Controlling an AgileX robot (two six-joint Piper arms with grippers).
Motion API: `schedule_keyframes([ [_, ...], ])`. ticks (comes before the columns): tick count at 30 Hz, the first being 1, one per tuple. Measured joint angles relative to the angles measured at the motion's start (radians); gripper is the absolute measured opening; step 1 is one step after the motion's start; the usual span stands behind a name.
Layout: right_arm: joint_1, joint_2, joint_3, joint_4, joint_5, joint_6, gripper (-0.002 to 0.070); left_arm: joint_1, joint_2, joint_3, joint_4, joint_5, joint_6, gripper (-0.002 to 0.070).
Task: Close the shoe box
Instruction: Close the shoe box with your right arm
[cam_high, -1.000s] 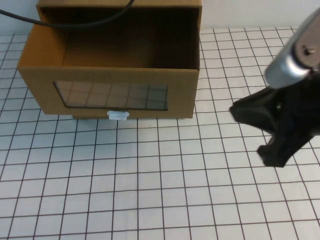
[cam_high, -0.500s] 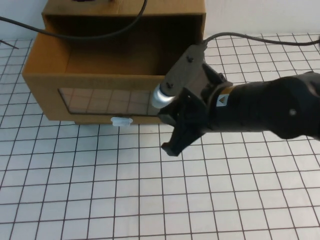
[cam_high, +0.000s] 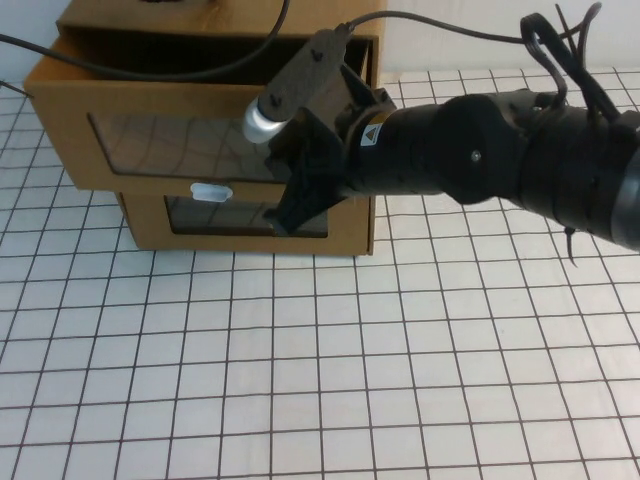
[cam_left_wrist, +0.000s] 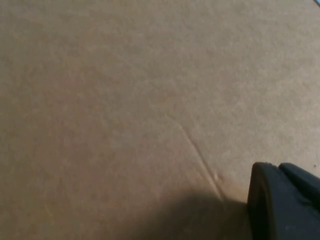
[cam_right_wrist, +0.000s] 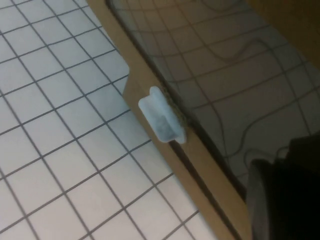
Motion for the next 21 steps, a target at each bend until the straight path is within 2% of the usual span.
schedule_keyframes([
  [21,-0.139,0.099,-0.083,0.056,-0.045,0.000,-0.0013,-0.002,0.004,-0.001,-0.011,-0.006,0.019,-0.0004],
])
